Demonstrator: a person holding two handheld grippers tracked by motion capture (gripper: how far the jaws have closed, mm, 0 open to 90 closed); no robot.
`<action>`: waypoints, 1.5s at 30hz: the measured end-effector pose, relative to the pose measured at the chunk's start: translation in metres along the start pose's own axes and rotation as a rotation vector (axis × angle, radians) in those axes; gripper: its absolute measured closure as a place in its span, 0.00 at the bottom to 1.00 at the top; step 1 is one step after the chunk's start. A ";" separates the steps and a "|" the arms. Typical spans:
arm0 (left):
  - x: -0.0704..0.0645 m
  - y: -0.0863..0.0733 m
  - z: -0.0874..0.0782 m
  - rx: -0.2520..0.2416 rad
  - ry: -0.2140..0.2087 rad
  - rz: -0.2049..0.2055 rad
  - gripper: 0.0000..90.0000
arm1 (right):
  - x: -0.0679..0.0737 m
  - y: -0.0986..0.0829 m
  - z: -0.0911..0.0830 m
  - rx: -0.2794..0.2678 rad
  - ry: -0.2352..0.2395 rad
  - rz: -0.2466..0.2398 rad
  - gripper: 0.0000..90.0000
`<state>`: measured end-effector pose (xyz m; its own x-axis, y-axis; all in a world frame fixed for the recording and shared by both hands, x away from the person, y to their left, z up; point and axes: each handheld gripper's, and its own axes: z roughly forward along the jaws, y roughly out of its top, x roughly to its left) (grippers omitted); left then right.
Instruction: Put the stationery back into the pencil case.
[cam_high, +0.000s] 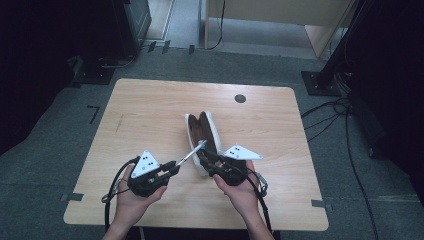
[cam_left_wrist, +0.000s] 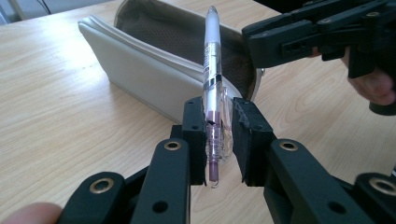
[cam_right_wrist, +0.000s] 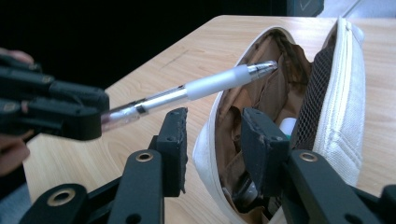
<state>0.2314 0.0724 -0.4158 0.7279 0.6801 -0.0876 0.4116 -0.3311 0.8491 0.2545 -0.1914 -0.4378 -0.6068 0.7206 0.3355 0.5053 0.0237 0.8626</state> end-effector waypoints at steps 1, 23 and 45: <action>0.000 0.000 0.000 -0.002 0.000 0.001 0.85 | 0.000 0.000 0.001 -0.003 0.009 0.014 0.70; -0.013 -0.006 0.004 -0.099 0.055 0.047 0.85 | 0.002 0.012 0.013 -0.033 0.046 0.191 0.70; -0.018 -0.015 0.008 -0.143 0.044 0.080 0.85 | -0.002 0.014 0.019 -0.083 0.152 0.324 0.71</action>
<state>0.2165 0.0605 -0.4313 0.7292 0.6843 0.0031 0.2693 -0.2911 0.9180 0.2746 -0.1795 -0.4332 -0.5110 0.5699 0.6435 0.6387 -0.2494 0.7279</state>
